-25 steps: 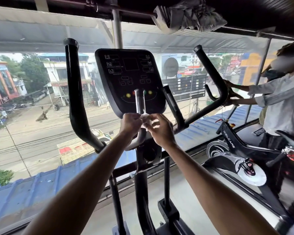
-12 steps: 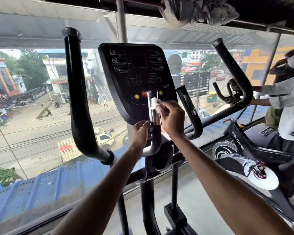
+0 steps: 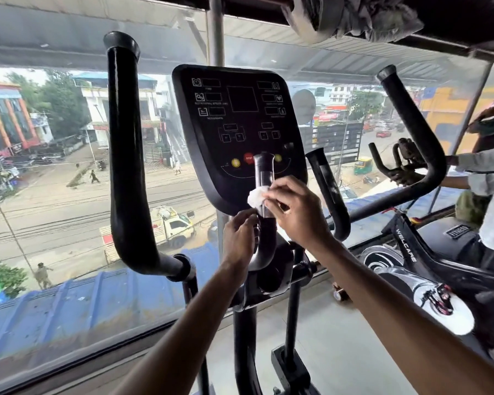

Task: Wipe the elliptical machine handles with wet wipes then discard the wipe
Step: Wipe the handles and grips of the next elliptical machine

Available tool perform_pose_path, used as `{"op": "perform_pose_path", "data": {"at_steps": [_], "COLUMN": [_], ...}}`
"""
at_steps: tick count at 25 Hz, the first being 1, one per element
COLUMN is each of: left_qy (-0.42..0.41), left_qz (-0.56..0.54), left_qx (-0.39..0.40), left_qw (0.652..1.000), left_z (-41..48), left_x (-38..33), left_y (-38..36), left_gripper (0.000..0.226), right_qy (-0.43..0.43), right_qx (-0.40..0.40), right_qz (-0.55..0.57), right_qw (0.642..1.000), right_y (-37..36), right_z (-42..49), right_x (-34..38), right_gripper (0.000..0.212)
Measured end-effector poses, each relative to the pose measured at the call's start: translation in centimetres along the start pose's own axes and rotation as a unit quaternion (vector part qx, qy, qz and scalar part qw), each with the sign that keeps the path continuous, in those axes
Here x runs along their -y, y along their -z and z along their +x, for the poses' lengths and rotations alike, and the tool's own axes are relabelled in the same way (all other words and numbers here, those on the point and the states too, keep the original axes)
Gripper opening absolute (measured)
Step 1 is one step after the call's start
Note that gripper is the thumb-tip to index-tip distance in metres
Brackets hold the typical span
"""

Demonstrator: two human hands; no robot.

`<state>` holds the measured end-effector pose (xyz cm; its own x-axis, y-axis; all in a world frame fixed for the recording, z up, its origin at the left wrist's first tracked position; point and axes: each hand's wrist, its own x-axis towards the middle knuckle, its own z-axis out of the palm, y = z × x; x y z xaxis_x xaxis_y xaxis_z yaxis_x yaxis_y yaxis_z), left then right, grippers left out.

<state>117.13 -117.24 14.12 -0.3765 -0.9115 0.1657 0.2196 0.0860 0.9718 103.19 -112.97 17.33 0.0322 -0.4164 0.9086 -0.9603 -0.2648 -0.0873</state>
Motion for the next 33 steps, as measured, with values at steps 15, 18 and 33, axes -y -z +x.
{"op": "perform_pose_path", "data": {"at_steps": [15, 18, 33], "left_qy": [0.004, -0.007, -0.002], "left_qz": [-0.019, -0.017, 0.008], "left_qx": [-0.043, -0.042, -0.035], "left_qw": [0.999, 0.999, 0.999], "left_z": [-0.2, -0.4, -2.4], "left_x": [0.5, 0.3, 1.8], "left_y": [-1.0, -1.1, 0.0], "left_gripper": [0.046, 0.057, 0.043], "right_qy": [0.102, 0.128, 0.202], "right_qx": [0.056, 0.099, 0.32], "right_qz": [-0.083, -0.093, -0.143], "right_qw": [0.99, 0.982, 0.914], "right_y": [0.7, 0.8, 1.9], "right_z": [7.9, 8.9, 4.9], "right_x": [-2.2, -1.7, 1.5], "right_gripper": [0.005, 0.007, 0.015]}}
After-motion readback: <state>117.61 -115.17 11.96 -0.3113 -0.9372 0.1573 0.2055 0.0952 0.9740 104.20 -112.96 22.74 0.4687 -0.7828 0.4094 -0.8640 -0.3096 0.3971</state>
